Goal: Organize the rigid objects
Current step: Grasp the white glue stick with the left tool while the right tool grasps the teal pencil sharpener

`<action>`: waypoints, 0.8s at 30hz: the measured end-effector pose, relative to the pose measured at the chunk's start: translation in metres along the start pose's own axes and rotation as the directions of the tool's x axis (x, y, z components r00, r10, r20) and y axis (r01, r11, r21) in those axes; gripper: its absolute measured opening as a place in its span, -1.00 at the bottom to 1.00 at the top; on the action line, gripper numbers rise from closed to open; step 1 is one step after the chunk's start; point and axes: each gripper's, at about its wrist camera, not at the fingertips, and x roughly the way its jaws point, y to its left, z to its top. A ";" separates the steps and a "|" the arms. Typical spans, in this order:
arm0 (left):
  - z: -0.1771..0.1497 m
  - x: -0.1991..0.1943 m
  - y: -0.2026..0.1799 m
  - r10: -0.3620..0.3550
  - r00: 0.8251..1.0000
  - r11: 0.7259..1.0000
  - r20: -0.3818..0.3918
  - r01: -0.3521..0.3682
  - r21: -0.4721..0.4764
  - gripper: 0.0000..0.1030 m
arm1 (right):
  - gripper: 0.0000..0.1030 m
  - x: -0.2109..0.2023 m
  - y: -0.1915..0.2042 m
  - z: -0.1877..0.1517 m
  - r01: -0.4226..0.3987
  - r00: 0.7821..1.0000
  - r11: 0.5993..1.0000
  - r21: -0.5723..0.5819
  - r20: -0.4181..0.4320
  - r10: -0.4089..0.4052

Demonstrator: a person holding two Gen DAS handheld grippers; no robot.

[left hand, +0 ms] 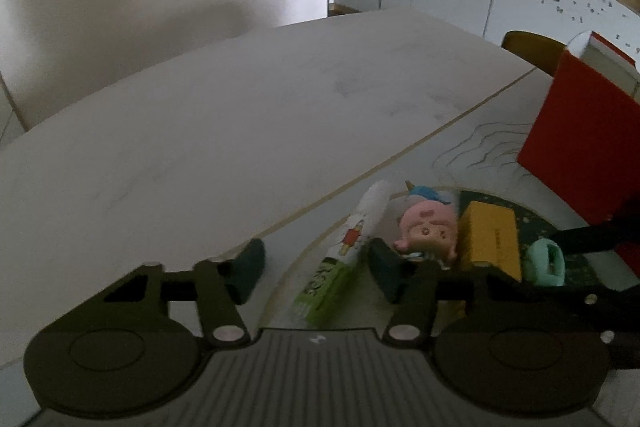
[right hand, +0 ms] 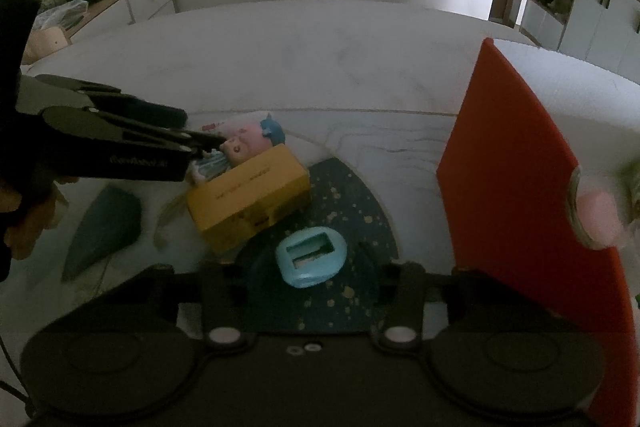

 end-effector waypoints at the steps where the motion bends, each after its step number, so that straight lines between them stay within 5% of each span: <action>1: 0.000 0.000 -0.001 -0.005 1.000 1.000 0.003 0.005 0.003 -0.09 | -0.24 0.000 0.000 0.000 0.000 1.000 1.000 -0.001 0.002 0.000; 12: 0.000 -0.003 -0.014 -0.030 1.000 0.998 0.007 0.030 0.050 -0.66 | -0.27 -0.004 0.005 -0.002 0.007 1.000 1.000 -0.015 0.022 -0.006; 24: -0.004 -0.024 -0.007 -0.016 1.000 0.999 0.011 0.017 -0.045 -0.66 | -0.27 -0.037 0.010 -0.009 -0.025 0.999 1.000 0.002 0.042 0.025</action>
